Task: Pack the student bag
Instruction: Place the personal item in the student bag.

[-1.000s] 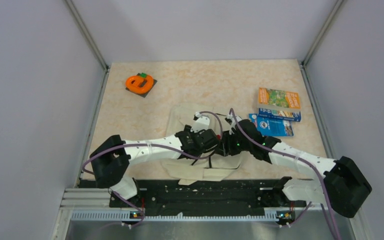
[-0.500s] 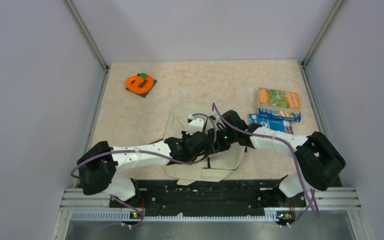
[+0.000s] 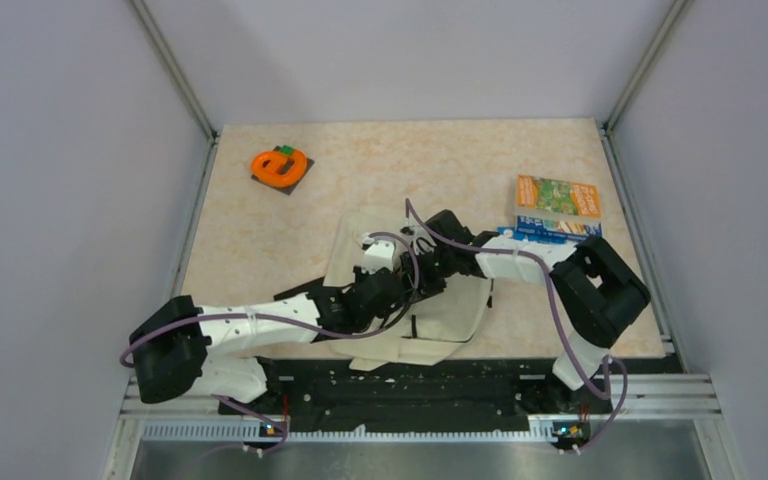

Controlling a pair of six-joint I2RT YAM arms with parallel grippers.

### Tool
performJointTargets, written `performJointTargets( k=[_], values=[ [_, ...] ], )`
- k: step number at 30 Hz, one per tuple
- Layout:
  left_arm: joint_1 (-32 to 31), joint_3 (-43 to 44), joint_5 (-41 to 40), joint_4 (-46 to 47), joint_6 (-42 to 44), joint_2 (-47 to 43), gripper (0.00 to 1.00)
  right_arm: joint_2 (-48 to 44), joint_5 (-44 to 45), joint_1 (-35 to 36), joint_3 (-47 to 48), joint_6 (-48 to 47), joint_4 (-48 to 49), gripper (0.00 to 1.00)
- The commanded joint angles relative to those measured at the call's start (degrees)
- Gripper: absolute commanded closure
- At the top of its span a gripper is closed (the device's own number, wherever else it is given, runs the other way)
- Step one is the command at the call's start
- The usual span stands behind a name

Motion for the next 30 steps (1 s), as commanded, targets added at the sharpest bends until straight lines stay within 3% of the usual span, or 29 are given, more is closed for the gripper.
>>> performJointTargets(
  k=[1,9,16,23,30],
  values=[
    [-0.15,-0.02,2.16,6.27,0.81,-1.69,1.00,1.80,0.47,-0.52,5.01,0.90,6.62,1.00],
    [-0.05,0.25,5.20,7.55,0.43,-2.63,1.00,4.58,3.13,-0.52,6.34,1.78,18.15,1.00],
    [0.52,0.31,5.81,6.98,0.30,-2.80,1.00,3.39,2.64,-0.39,0.76,3.88,34.10,0.99],
    [1.69,0.21,6.48,7.02,-1.88,-2.94,1.00,3.24,1.66,-0.13,-4.14,5.38,43.65,0.70],
    [2.85,0.14,5.84,3.78,-3.41,-4.08,1.00,-0.11,3.30,-0.13,-5.81,4.47,40.48,0.45]
  ],
)
